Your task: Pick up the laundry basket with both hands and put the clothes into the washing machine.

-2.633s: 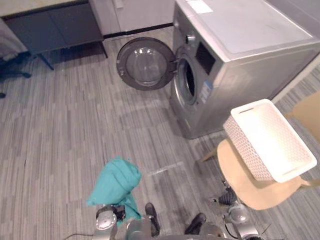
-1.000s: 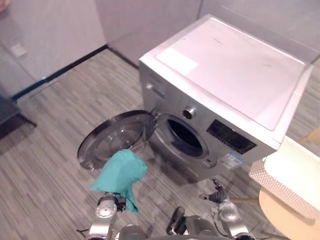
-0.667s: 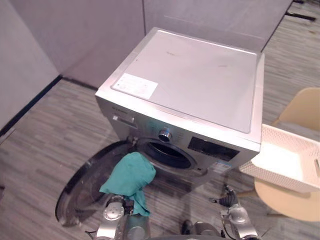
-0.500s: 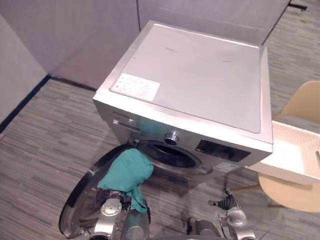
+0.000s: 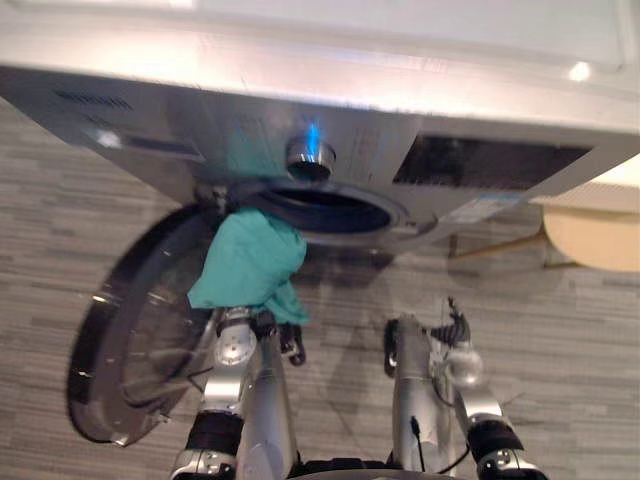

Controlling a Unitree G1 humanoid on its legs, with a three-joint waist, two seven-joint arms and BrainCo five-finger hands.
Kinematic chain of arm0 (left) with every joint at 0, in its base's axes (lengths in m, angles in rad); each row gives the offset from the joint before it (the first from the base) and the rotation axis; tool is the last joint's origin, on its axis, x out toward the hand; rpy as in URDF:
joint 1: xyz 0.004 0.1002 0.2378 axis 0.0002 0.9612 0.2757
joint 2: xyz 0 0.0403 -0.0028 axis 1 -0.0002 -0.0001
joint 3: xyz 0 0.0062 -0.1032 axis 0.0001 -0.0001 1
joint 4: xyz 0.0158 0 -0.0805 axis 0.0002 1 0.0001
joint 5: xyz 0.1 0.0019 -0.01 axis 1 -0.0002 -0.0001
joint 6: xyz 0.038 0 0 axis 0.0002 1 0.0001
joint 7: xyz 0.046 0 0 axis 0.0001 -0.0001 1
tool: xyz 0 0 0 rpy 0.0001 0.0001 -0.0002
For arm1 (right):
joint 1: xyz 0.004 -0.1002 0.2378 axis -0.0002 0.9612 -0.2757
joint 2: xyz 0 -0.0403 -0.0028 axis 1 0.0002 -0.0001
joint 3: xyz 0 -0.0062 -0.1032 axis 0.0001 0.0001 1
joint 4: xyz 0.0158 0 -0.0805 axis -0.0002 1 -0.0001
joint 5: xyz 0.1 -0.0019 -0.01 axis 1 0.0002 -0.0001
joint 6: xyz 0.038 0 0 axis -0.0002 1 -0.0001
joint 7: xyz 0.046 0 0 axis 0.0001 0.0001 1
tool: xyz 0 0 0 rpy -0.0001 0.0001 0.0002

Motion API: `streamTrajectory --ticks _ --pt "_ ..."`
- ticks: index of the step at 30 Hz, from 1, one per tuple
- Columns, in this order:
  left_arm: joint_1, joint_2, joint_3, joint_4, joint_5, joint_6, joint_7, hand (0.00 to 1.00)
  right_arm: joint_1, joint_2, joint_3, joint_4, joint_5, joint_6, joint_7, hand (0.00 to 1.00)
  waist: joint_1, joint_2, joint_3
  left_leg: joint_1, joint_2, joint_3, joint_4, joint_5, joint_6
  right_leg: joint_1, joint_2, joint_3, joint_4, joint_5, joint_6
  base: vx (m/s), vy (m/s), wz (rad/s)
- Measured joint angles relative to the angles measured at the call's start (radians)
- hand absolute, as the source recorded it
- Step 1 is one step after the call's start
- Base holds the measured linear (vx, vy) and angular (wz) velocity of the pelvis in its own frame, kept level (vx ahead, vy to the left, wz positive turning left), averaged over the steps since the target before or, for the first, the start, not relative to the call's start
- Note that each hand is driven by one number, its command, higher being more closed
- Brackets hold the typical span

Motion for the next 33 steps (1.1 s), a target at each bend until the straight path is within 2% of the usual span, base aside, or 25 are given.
streamTrajectory --ticks 2,4,10,14,18,22,23,26,28,33 --pt "-0.069 -0.005 0.001 -0.011 0.0 0.001 0.025 1.0 -0.024 0.004 -0.002 -0.077 0.0 -0.004 -0.019 0.0 0.001 -0.001 0.005 -0.154 0.01 -0.029 0.101 -0.01 0.002 -0.15 0.0 0.003 0.118 -0.029 0.002 -0.13 -0.067 0.07" --pt "-0.112 -0.01 -0.003 -0.019 0.001 0.007 0.045 1.0 -0.027 0.008 -0.013 -0.131 0.005 -0.005 -0.021 0.0 0.0 -0.004 0.011 -0.247 0.013 -0.049 0.177 -0.015 0.004 -0.243 0.001 0.012 0.208 -0.054 0.001 -0.1 -0.102 0.08" --pt "-0.307 0.022 -0.016 -0.05 0.002 0.021 0.094 1.0 -0.038 0.011 -0.07 -0.248 0.064 -0.021 -0.059 0.0 -0.012 -0.008 0.016 -0.438 0.026 -0.09 0.349 -0.042 0.003 -0.43 0.014 0.039 0.403 -0.105 -0.001 -0.06 -0.104 0.01" --pt "-0.537 0.154 -0.016 -0.049 0.009 0.04 0.139 1.0 -0.032 0.04 -0.073 -0.358 0.109 -0.054 -0.057 0.0 -0.057 -0.031 0.027 -0.531 0.028 -0.106 0.407 -0.041 0.001 -0.526 0.018 0.049 0.476 -0.111 -0.009 -0.04 -0.077 0.03" --pt "-0.755 0.235 -0.037 -0.021 0.011 0.042 0.172 1.0 -0.009 0.059 -0.075 -0.422 0.116 -0.084 -0.057 0.0 -0.071 -0.041 0.032 -0.576 0.029 -0.115 0.428 -0.038 0.001 -0.567 0.022 0.049 0.495 -0.111 -0.009 0.01 -0.037 -0.01" --pt "-0.985 0.297 -0.069 0.1 0.026 0.053 0.197 1.0 -0.01 0.073 -0.076 -0.429 0.116 -0.091 -0.055 0.0 -0.085 -0.051 0.034 -0.59 0.029 -0.12 0.431 -0.036 0.007 -0.578 0.028 0.047 0.493 -0.111 -0.009 0.04 -0.023 -0.04" --pt "-1.036 0.31 -0.083 0.131 0.044 0.057 0.199 0.0 -0.01 0.078 -0.076 -0.43 0.116 -0.1 -0.053 0.0 -0.087 -0.052 0.033 -0.594 0.03 -0.121 0.429 -0.036 0.007 -0.58 0.03 0.045 0.49 -0.111 -0.009 0.05 -0.02 -0.05" --pt "-1.165 0.335 -0.124 0.22 0.092 0.069 0.194 0.0 -0.011 0.082 -0.072 -0.431 0.117 -0.126 -0.034 0.0 -0.095 -0.066 0.037 -0.607 0.034 -0.126 0.427 -0.035 0.006 -0.592 0.031 0.038 0.489 -0.111 -0.01 0.04 -0.022 -0.02" --pt "-1.215 0.34 -0.149 0.277 0.13 0.078 0.19 0.0 -0.014 0.082 -0.068 -0.43 0.118 -0.129 -0.032 0.0 -0.101 -0.066 0.037 -0.613 0.036 -0.129 0.423 -0.035 0.006 -0.593 0.031 0.033 0.484 -0.111 -0.01 0.04 -0.023 0.0" --pt "-1.286 0.359 -0.218 0.416 0.405 0.148 0.084 0.0 -0.017 0.08 -0.061 -0.426 0.128 -0.13 0.001 0.0 -0.108 -0.066 0.037 -0.613 0.036 -0.125 0.389 -0.029 0.002 -0.593 0.031 0.023 0.45 -0.107 -0.015 0.06 -0.018 0.0"
